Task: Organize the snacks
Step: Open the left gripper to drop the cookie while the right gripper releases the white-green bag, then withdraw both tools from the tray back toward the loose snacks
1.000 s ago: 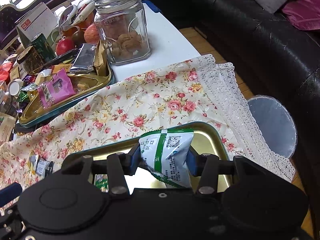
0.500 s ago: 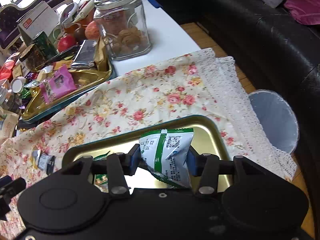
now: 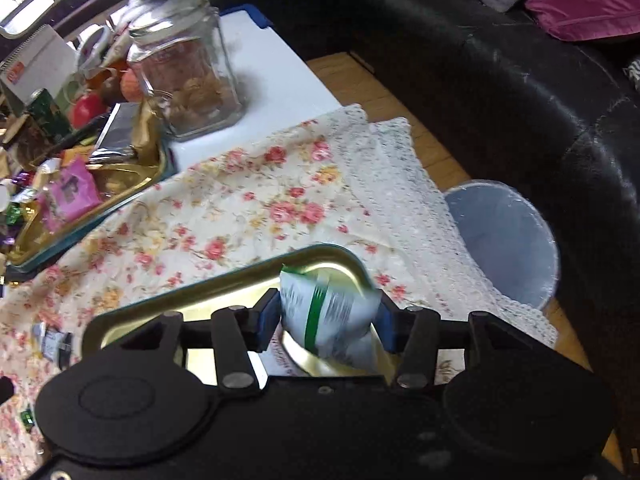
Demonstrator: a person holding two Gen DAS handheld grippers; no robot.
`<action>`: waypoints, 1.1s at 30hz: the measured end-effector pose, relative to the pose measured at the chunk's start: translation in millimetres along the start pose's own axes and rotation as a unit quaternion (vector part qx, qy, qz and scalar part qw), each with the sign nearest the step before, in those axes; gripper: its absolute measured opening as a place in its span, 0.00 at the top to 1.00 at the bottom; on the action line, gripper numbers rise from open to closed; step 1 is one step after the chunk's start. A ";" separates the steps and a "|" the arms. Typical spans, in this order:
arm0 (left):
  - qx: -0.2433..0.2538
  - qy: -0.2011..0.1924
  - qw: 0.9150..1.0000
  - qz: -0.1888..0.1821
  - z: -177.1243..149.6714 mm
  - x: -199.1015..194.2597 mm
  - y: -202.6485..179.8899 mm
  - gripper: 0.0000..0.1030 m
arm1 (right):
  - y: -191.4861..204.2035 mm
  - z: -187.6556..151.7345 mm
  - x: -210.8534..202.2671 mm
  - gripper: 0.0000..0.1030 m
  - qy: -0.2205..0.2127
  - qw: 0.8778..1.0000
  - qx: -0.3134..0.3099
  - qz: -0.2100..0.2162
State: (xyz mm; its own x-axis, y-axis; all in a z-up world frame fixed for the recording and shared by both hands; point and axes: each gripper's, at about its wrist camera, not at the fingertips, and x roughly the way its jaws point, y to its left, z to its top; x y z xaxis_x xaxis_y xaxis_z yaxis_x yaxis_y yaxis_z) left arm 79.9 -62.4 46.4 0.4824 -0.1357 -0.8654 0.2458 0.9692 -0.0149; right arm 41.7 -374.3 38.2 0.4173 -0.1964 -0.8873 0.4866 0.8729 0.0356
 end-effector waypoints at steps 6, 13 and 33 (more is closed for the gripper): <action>-0.003 0.002 1.000 0.003 0.0 1.8 2.8 0.43 | 11.2 -0.6 -3.8 0.48 -0.005 1.000 -0.014 0.009; -0.010 0.015 1.000 0.019 -3.1 6.7 14.9 0.43 | 20.6 -1.0 1.0 0.48 0.013 1.000 -0.017 0.011; -0.043 0.026 0.998 0.041 -6.8 3.9 54.1 0.43 | 86.6 -13.0 1.4 0.48 0.032 0.995 -0.087 0.026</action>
State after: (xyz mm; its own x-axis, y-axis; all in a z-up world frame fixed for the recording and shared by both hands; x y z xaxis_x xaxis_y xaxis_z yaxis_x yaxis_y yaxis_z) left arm 89.4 -9.1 38.8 0.4533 -0.0465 -0.8902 0.1330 0.9910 0.0159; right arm 74.4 -293.2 34.0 0.3856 -0.1248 -0.9142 0.3227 0.9465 0.0069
